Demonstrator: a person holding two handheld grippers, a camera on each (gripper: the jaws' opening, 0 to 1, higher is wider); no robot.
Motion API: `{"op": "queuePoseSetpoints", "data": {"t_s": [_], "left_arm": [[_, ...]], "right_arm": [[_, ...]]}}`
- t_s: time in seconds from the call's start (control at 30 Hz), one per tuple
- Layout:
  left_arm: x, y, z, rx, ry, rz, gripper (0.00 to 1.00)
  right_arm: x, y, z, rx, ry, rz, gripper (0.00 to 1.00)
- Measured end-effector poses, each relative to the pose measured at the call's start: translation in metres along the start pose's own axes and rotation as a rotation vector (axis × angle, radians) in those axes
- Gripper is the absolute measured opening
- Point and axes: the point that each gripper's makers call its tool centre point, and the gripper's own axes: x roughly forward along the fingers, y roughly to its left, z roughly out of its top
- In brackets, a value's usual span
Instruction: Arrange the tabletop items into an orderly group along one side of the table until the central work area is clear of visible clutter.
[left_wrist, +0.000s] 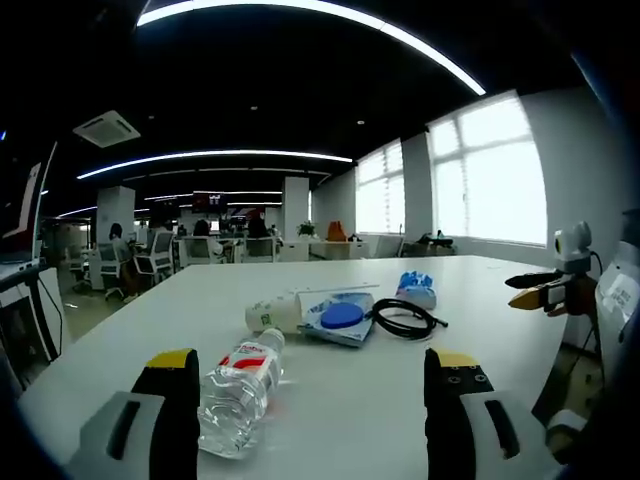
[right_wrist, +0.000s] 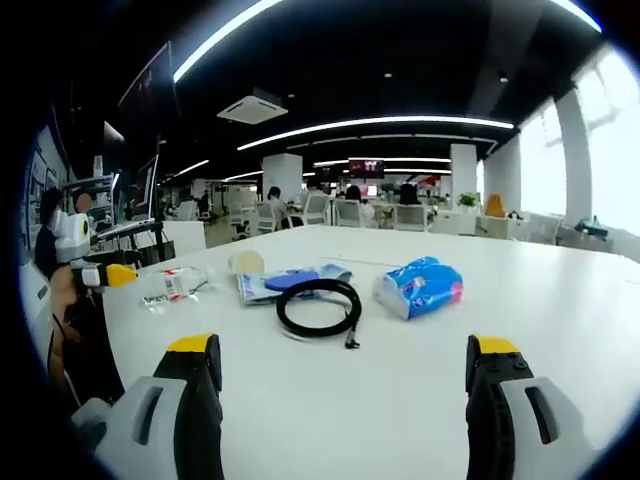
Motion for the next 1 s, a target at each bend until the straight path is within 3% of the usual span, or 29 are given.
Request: {"op": "queuePoseSetpoints", "data": {"t_s": [1.0], "left_arm": [[-0.0023,-0.0031,-0.0050,0.020,0.047,-0.005,0.92]], "right_arm": [[-0.0015,0.0002,-0.0084,-0.003,0.061,0.009,0.96]]}}
